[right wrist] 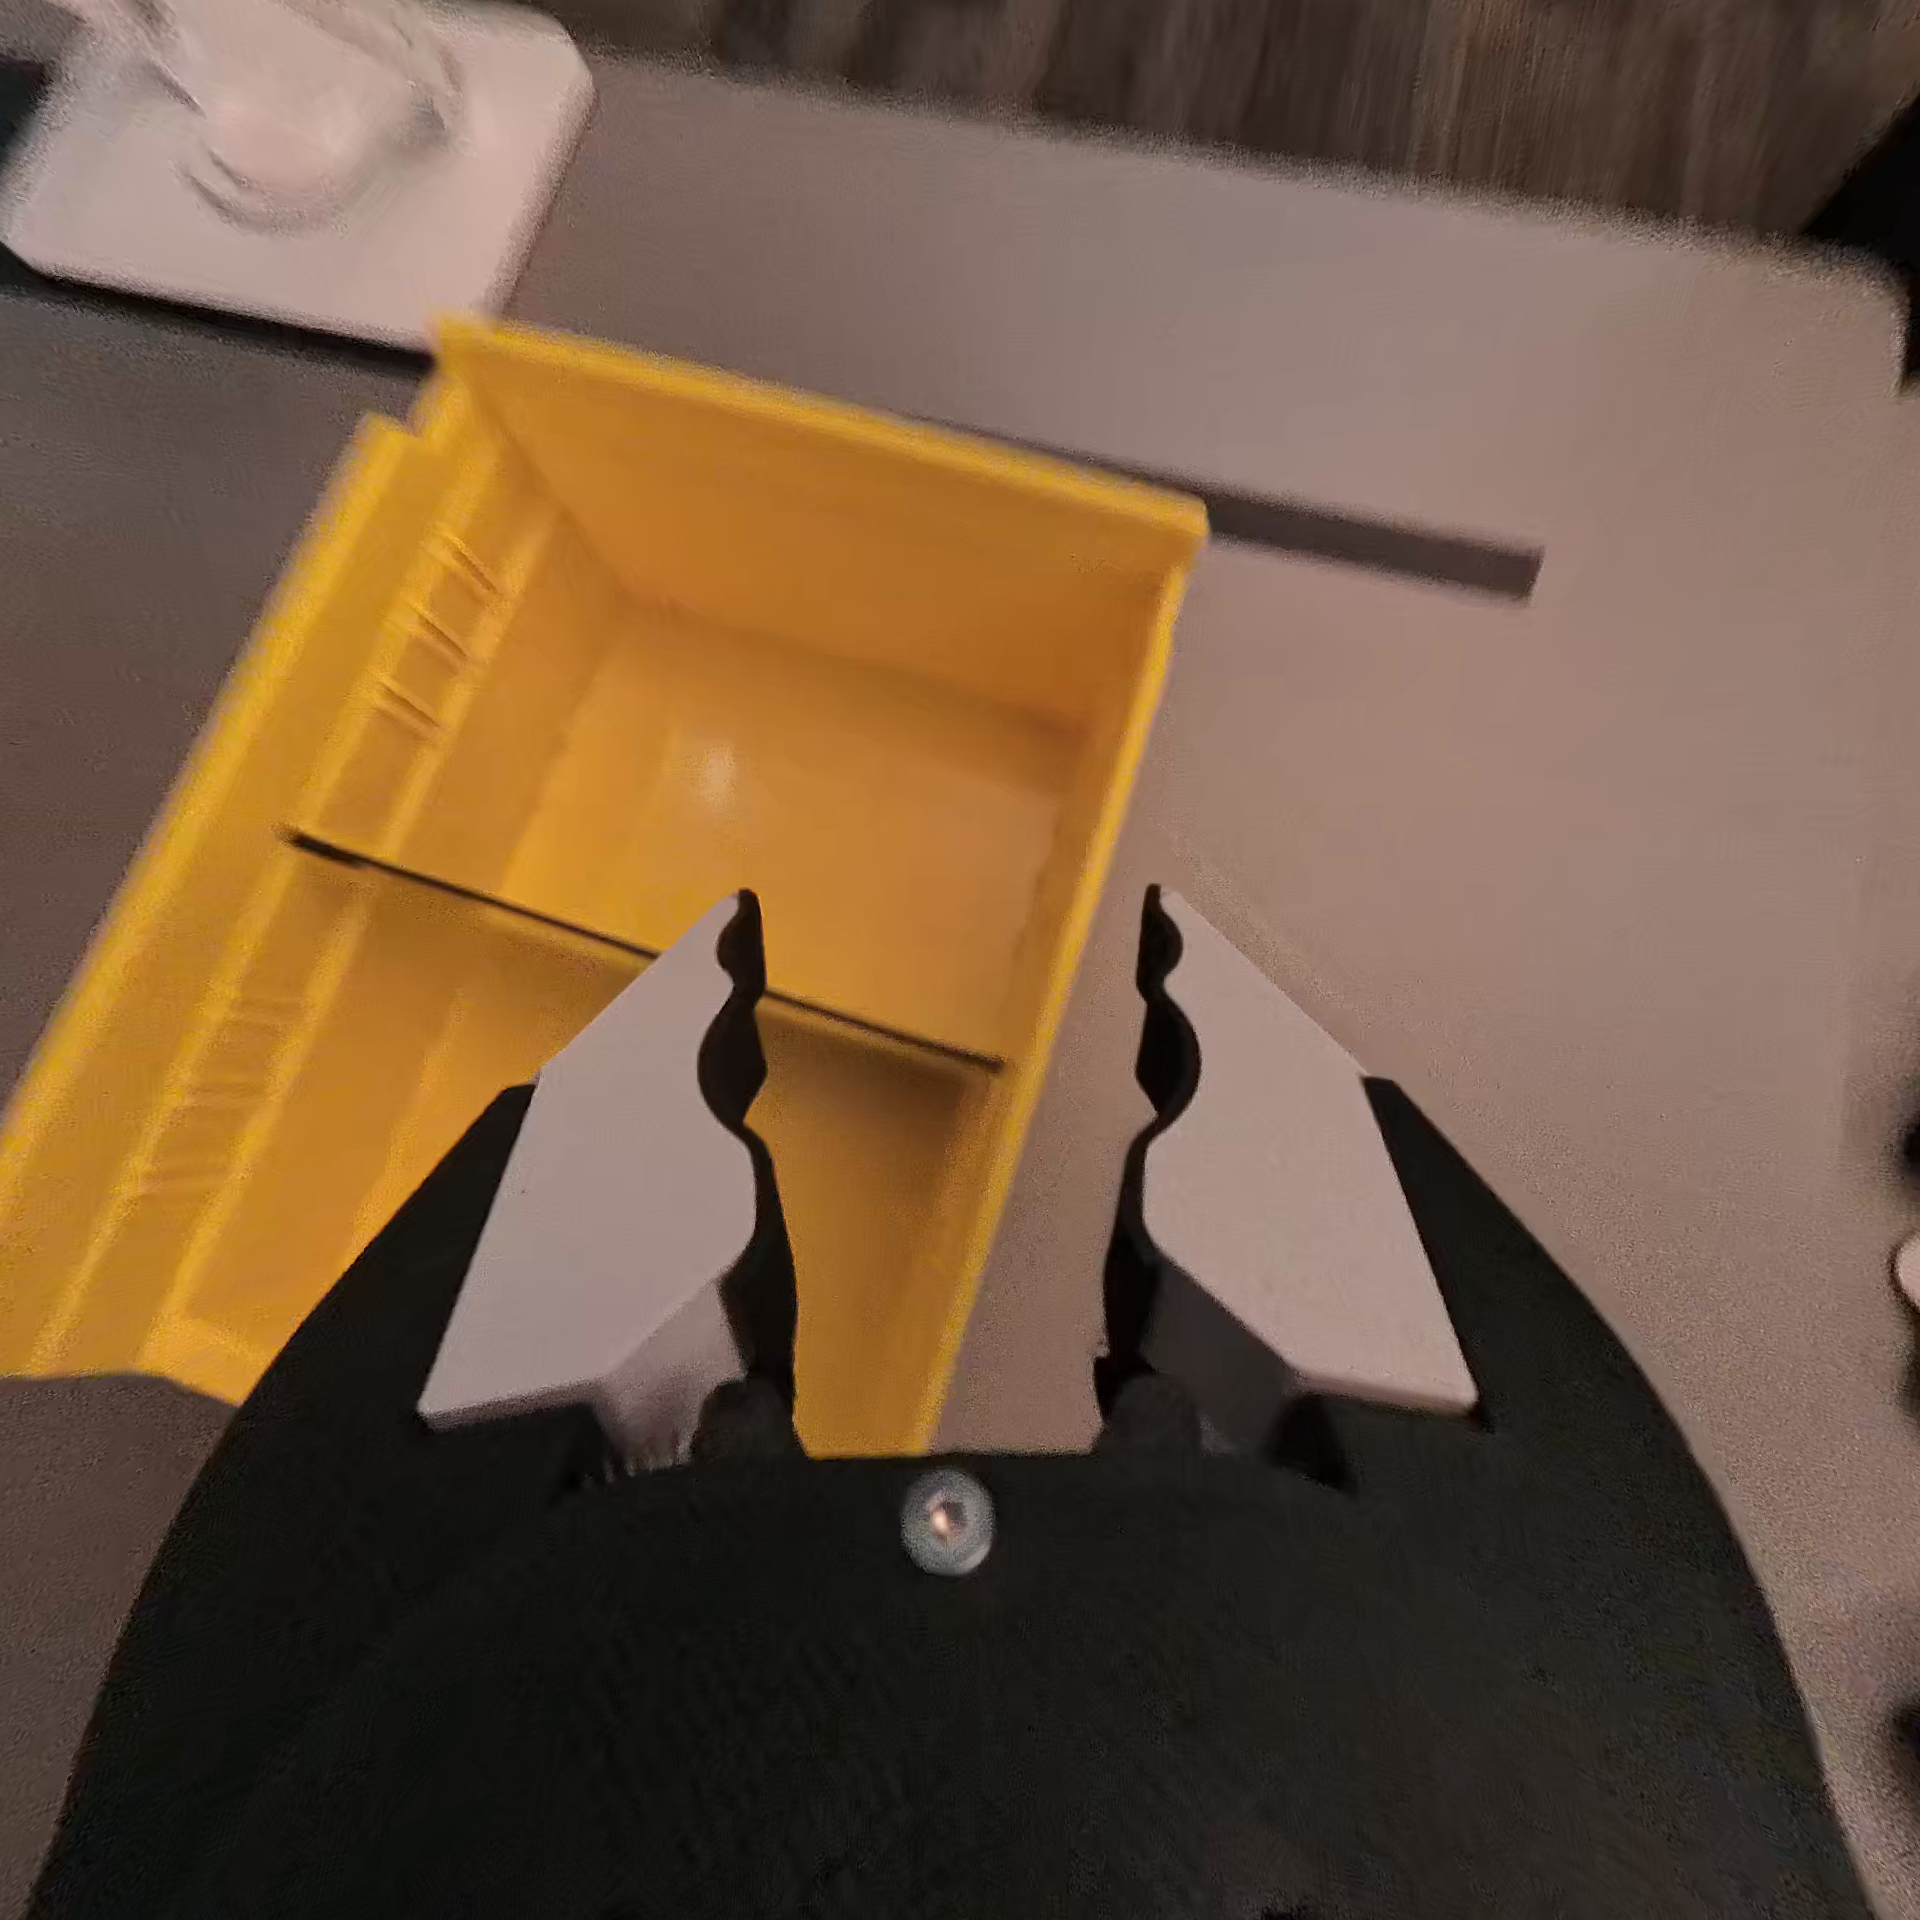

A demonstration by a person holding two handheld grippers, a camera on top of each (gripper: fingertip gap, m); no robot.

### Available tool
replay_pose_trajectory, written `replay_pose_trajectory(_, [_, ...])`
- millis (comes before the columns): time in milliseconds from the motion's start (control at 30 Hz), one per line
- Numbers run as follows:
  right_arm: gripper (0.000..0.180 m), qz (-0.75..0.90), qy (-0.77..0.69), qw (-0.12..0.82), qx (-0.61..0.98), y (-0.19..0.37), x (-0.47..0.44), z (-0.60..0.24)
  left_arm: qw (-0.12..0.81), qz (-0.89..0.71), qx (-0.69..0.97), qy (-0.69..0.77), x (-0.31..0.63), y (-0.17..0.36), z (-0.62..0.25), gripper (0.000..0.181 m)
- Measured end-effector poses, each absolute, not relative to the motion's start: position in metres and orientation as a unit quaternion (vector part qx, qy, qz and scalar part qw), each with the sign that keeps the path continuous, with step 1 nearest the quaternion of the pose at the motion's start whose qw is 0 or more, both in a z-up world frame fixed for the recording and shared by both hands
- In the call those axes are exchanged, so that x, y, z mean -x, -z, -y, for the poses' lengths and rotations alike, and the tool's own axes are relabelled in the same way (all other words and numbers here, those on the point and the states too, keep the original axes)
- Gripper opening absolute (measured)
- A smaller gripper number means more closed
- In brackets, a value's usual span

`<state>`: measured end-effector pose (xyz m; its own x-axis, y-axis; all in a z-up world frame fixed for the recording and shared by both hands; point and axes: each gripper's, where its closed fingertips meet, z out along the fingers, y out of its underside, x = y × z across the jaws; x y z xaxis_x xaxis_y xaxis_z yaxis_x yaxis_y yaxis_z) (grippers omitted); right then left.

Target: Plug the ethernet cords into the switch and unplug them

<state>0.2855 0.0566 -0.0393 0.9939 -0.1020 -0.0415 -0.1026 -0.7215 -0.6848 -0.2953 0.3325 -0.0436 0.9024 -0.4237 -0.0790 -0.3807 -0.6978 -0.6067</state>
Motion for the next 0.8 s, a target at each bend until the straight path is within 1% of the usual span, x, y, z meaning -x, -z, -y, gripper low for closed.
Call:
replay_pose_trajectory(33, [0.073,-0.063,0.008,0.331,0.941,0.055,-0.293,-0.046,0.341,-0.226,0.912,0.032,0.294,0.034,-0.332,0.048])
replay_pose_trajectory(100, [0.072,-0.059,0.016,0.273,0.960,0.080,-0.301,-0.031,0.384,-0.241,0.891,0.027,0.290,0.011,-0.330,0.046])
replay_pose_trajectory(167, [0.068,-0.042,-0.002,0.252,0.967,0.095,-0.297,-0.027,0.432,-0.257,0.864,0.022,0.284,-0.013,-0.327,0.045])
replay_pose_trajectory(267, [0.049,-0.040,-0.038,0.203,0.978,0.117,-0.290,-0.019,0.488,-0.284,0.825,0.018,0.270,-0.046,-0.317,0.042])
replay_pose_trajectory(300, [0.033,-0.042,-0.059,0.189,0.979,0.122,-0.285,-0.018,0.504,-0.292,0.812,0.016,0.266,-0.055,-0.313,0.042])
replay_pose_trajectory(333, [0.023,-0.051,-0.065,0.175,0.981,0.126,-0.286,-0.017,0.519,-0.300,0.800,0.014,0.261,-0.064,-0.308,0.042])
replay_pose_trajectory(400, [0.013,-0.085,-0.045,0.172,0.980,0.129,-0.300,-0.019,0.544,-0.313,0.779,0.012,0.253,-0.079,-0.299,0.041])
replay_pose_trajectory(433, [0.013,-0.098,-0.042,0.187,0.976,0.126,-0.305,-0.023,0.555,-0.321,0.768,0.012,0.249,-0.086,-0.294,0.041])
replay_pose_trajectory(467, [0.017,-0.111,-0.034,0.197,0.974,0.123,-0.311,-0.024,0.565,-0.327,0.757,0.015,0.246,-0.093,-0.289,0.041])
replay_pose_trajectory(533, [0.036,-0.139,-0.002,0.219,0.966,0.109,-0.325,-0.024,0.588,-0.338,0.735,0.026,0.239,-0.108,-0.278,0.040])
replay_pose_trajectory(600, [0.041,-0.147,0.025,0.261,0.954,0.081,-0.330,-0.029,0.615,-0.343,0.709,0.039,0.233,-0.126,-0.264,0.039])
replay_pose_trajectory(700, [0.050,-0.123,0.087,0.416,0.897,0.004,-0.323,-0.058,0.654,-0.351,0.667,0.063,0.227,-0.154,-0.238,0.037])
replay_pose_trajectory(800, [0.055,-0.052,0.093,0.567,0.817,-0.075,-0.275,-0.086,0.694,-0.361,0.614,0.107,0.221,-0.184,-0.203,0.034])
